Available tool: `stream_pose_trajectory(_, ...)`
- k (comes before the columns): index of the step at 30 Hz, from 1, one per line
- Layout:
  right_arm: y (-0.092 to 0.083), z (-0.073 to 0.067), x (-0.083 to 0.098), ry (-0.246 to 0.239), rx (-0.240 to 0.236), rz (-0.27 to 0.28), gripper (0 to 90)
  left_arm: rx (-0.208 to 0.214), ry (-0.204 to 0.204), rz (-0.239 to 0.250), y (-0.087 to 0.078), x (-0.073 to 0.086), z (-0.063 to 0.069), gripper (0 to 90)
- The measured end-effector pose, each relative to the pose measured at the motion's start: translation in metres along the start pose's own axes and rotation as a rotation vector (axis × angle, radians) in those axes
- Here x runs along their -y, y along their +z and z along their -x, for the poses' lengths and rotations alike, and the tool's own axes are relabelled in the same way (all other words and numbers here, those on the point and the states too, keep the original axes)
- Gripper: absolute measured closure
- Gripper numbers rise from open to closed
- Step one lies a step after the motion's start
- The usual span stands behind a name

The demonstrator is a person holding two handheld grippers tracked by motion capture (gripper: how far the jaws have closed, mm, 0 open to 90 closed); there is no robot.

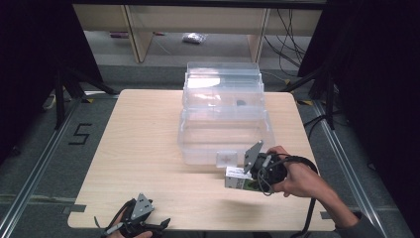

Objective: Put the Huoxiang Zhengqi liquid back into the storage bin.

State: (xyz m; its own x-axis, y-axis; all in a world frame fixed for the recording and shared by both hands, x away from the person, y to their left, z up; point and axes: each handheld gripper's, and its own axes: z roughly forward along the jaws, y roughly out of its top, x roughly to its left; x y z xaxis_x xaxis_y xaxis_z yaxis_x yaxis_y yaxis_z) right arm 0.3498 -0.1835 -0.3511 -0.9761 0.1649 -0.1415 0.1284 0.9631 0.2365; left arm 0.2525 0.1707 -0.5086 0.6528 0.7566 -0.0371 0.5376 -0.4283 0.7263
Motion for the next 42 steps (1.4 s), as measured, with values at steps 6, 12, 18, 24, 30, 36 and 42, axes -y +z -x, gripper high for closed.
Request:
stream_pose_trajectory(6, -0.011, 0.009, -0.005, 0.016, -0.002, 0.023, 65.0, -0.013, 0.01, -0.008, 0.0, 0.0, -0.001, 15.2)
stream_pose_trajectory(12, -0.025, 0.022, -0.013, 0.025, 0.011, 0.029, 65.0, -0.011, 0.011, -0.009, 0.0, 0.0, -0.001, 15.2)
stream_pose_trajectory(18, -0.035, 0.036, -0.021, 0.055, 0.023, 0.017, 65.0, -0.002, 0.002, 0.0, 0.0, 0.0, 0.0, 15.2)
stream_pose_trajectory(24, -0.039, 0.054, -0.025, 0.058, 0.02, 0.01, 65.0, 0.0, -0.002, 0.002, 0.0, 0.0, 0.0, 15.2)
stream_pose_trajectory(30, -0.039, 0.069, -0.027, 0.092, 0.005, 0.019, 64.9, 0.004, -0.003, 0.008, 0.0, 0.0, 0.0, 15.2)
stream_pose_trajectory(36, -0.039, 0.089, -0.025, 0.085, 0.004, 0.041, 65.0, -0.009, 0.015, -0.009, -0.001, 0.0, -0.001, 15.2)
stream_pose_trajectory(42, -0.031, 0.106, -0.02, 0.104, -0.008, 0.047, 64.9, -0.008, 0.018, -0.011, -0.001, 0.0, -0.001, 15.2)
